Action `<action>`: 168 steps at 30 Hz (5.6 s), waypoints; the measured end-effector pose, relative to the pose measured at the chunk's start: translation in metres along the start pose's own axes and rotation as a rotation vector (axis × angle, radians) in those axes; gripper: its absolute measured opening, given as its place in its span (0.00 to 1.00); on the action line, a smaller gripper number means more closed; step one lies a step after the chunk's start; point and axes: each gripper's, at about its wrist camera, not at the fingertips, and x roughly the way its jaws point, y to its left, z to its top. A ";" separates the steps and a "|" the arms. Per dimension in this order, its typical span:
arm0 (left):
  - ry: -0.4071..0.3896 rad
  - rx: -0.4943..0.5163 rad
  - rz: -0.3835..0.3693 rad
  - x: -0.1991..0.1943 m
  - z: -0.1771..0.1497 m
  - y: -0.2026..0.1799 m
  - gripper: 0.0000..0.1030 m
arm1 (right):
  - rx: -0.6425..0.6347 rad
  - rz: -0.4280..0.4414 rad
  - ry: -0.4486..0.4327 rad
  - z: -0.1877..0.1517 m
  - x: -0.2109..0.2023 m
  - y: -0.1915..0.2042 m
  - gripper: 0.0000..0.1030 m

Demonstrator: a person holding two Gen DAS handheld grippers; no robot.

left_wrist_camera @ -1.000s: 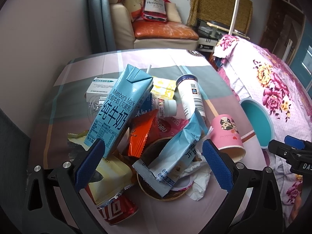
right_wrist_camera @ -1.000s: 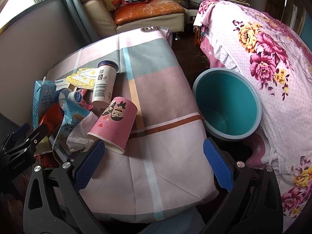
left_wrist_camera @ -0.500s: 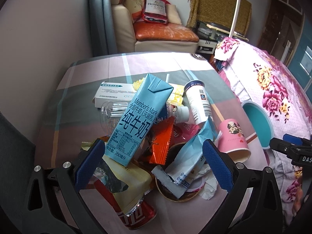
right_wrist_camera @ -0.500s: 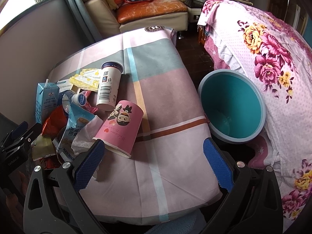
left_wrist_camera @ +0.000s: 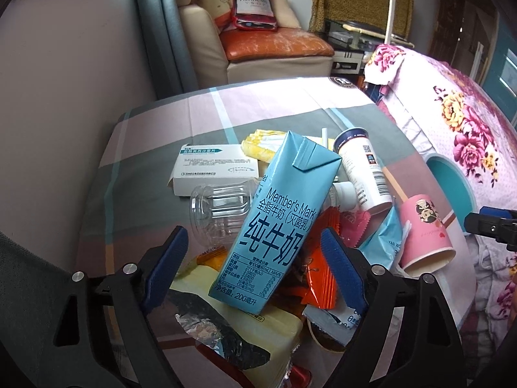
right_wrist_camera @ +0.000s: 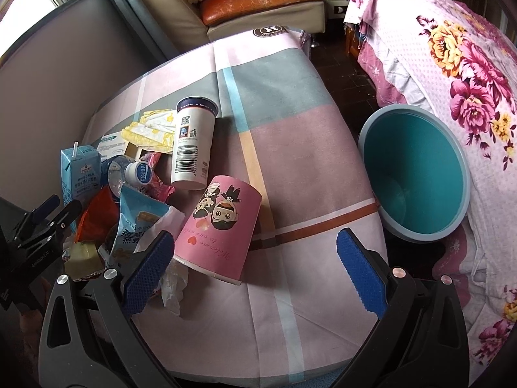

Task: Collect trash
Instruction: 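Grasp the blue milk carton with the left gripper while the right gripper grasps the pink cup, then carry the milk carton over the teal wastebasket and open the left gripper, then lower the pink cup into the wastebasket and open the right gripper, then grasp the water bottle with the left gripper while the right gripper grasps the white ALDI cup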

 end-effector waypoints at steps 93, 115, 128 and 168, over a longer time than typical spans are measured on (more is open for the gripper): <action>0.177 0.354 -0.317 0.103 0.062 -0.350 0.87 | 0.403 -0.073 -0.171 0.026 -0.013 -0.275 0.61; 0.129 0.206 -0.291 0.057 0.051 -0.236 0.89 | 0.299 -0.057 -0.085 0.024 -0.013 -0.190 0.75; 0.042 0.218 -0.200 0.016 0.048 -0.112 0.89 | 0.103 -0.044 -0.048 0.037 -0.012 -0.075 0.78; 0.147 0.633 -0.151 0.097 0.021 0.002 0.89 | -0.128 0.041 0.210 0.102 0.113 0.086 0.63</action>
